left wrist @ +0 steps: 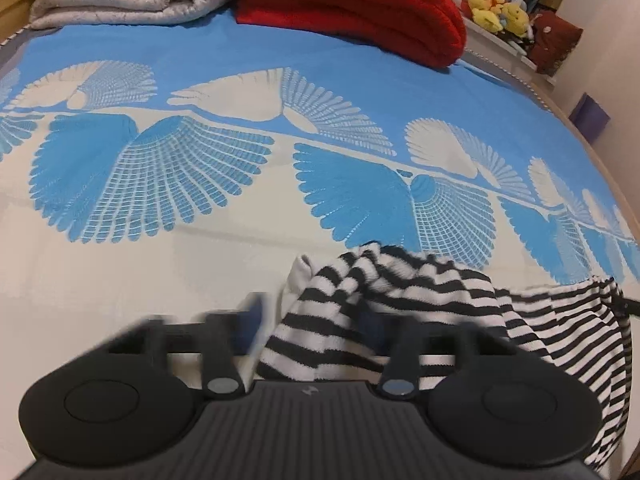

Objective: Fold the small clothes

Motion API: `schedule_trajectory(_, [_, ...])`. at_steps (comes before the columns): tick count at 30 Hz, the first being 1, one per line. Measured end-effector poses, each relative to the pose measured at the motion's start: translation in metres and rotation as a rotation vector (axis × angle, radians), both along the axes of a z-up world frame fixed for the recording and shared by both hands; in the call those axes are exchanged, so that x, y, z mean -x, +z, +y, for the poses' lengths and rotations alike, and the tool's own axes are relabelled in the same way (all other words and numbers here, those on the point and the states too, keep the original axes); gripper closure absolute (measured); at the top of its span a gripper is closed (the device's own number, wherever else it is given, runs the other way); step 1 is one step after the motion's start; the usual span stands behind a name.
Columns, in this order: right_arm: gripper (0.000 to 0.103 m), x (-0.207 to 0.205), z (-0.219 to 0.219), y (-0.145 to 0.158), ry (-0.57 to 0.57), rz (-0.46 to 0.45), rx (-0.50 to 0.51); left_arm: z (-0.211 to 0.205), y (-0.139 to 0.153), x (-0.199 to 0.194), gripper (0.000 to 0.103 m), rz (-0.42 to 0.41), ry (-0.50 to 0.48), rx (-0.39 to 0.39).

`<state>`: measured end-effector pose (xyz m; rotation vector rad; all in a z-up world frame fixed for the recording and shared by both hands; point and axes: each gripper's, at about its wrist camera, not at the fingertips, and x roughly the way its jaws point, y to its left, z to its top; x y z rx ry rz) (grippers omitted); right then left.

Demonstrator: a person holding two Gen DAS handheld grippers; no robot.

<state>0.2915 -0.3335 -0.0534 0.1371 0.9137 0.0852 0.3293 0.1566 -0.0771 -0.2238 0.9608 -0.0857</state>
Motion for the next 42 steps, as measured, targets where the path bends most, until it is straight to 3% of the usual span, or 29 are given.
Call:
schedule_trajectory(1, [0.1,-0.001,0.001,0.002,-0.014,-0.016,0.002,0.002,0.002,-0.001,0.101,-0.012,0.004,0.006])
schedule_trajectory(5, [0.1,0.004,-0.005,0.023,-0.102,-0.201,-0.035,0.005,0.025,0.004,0.101,-0.183,0.046,-0.011])
schedule_trajectory(8, [0.1,0.002,0.0,0.025,-0.133,-0.255,0.004,-0.007,0.021,0.001,0.101,-0.179,0.017,-0.082])
schedule_trajectory(10, [0.1,-0.006,0.004,0.013,-0.14,-0.198,0.034,-0.014,0.004,-0.006,0.096,-0.078,-0.005,-0.116])
schedule_trajectory(12, [0.099,-0.018,0.008,-0.009,-0.121,-0.068,0.056,-0.016,-0.016,-0.011,0.089,0.063,-0.028,-0.123])
schedule_trajectory(14, [0.097,-0.022,0.01,-0.028,-0.106,0.034,0.088,-0.014,-0.018,-0.008,0.076,0.083,-0.026,-0.148])
schedule_trajectory(16, [0.09,-0.019,0.011,-0.029,-0.094,0.047,0.098,-0.009,-0.009,-0.004,0.059,0.078,-0.002,-0.152])
schedule_trajectory(19, [0.07,-0.009,0.001,-0.017,-0.141,0.027,0.077,0.008,0.001,0.007,0.054,0.123,0.038,-0.063])
schedule_trajectory(21, [0.069,0.002,-0.013,-0.009,-0.185,0.036,0.003,0.019,0.01,0.019,0.054,0.195,0.07,-0.001])
schedule_trajectory(23, [0.069,0.015,-0.027,0.0,-0.208,0.055,-0.076,0.029,0.024,0.032,0.054,0.21,0.098,0.042])
schedule_trajectory(26, [0.069,0.042,-0.04,0.021,-0.209,0.068,-0.116,0.044,0.055,0.063,0.054,0.162,0.117,0.127])
schedule_trajectory(29, [0.067,0.075,-0.043,0.038,-0.159,0.066,-0.132,0.044,0.074,0.104,0.054,0.121,0.101,0.117])
schedule_trajectory(31, [0.066,0.097,-0.044,0.039,-0.129,0.072,-0.125,0.044,0.072,0.128,0.054,0.12,0.096,0.113])
schedule_trajectory(34, [0.066,0.126,-0.048,0.026,-0.134,0.096,-0.124,0.046,0.041,0.154,0.054,0.159,0.115,0.094])
schedule_trajectory(36, [0.066,0.138,-0.053,0.007,-0.167,0.154,-0.145,0.051,0.025,0.159,0.057,0.261,0.139,0.093])
schedule_trajectory(39, [0.066,0.143,-0.06,-0.002,-0.221,0.195,-0.174,0.054,0.024,0.158,0.056,0.23,0.15,0.136])
schedule_trajectory(42, [0.066,0.145,-0.058,-0.008,-0.207,0.219,-0.146,0.05,0.01,0.153,0.056,0.293,0.133,0.146])
